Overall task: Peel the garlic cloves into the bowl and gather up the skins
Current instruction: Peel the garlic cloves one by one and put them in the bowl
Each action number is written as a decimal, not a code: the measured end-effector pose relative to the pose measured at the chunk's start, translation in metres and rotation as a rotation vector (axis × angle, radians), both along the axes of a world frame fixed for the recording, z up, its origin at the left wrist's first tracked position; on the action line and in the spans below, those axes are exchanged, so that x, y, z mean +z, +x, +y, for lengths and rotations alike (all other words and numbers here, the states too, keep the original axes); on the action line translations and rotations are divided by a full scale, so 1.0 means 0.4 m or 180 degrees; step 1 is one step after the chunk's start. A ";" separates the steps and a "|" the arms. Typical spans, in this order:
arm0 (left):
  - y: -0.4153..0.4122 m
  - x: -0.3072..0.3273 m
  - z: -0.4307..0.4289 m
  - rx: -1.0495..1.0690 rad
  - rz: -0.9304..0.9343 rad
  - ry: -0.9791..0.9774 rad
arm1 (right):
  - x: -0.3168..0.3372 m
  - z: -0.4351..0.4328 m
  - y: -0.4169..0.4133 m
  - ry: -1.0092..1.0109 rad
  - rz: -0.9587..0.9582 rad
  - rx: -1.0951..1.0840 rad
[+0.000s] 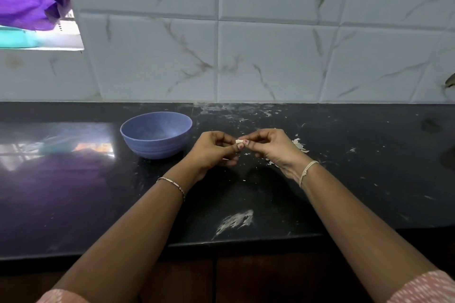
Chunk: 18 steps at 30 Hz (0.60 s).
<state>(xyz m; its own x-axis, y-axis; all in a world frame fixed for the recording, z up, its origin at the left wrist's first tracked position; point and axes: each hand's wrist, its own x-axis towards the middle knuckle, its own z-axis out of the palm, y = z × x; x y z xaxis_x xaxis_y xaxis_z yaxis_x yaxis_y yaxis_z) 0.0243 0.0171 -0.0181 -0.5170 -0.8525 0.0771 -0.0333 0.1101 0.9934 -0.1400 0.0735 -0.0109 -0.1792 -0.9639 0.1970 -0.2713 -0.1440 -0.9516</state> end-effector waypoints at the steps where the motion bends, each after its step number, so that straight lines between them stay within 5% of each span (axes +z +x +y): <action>1: 0.001 0.002 0.001 0.0014 0.0028 0.0067 | 0.001 0.000 0.001 -0.0046 0.0038 -0.0028; 6: 0.003 0.011 0.004 0.0091 -0.0044 0.0113 | 0.005 0.000 0.002 -0.0095 0.0246 -0.0070; 13: 0.013 0.006 -0.011 0.0684 -0.1609 -0.1479 | 0.021 0.008 -0.034 0.0159 0.0478 -0.0062; 18: 0.013 -0.002 -0.014 0.0687 -0.2230 -0.1925 | 0.089 0.021 -0.045 0.0653 0.0969 0.0186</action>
<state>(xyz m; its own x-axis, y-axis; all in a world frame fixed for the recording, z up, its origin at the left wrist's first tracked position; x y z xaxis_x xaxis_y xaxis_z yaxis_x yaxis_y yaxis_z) 0.0295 0.0115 -0.0187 -0.4490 -0.8521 0.2688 -0.6797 0.5210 0.5163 -0.1581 0.0819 0.0246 -0.0858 -0.9957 0.0344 -0.5433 0.0178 -0.8394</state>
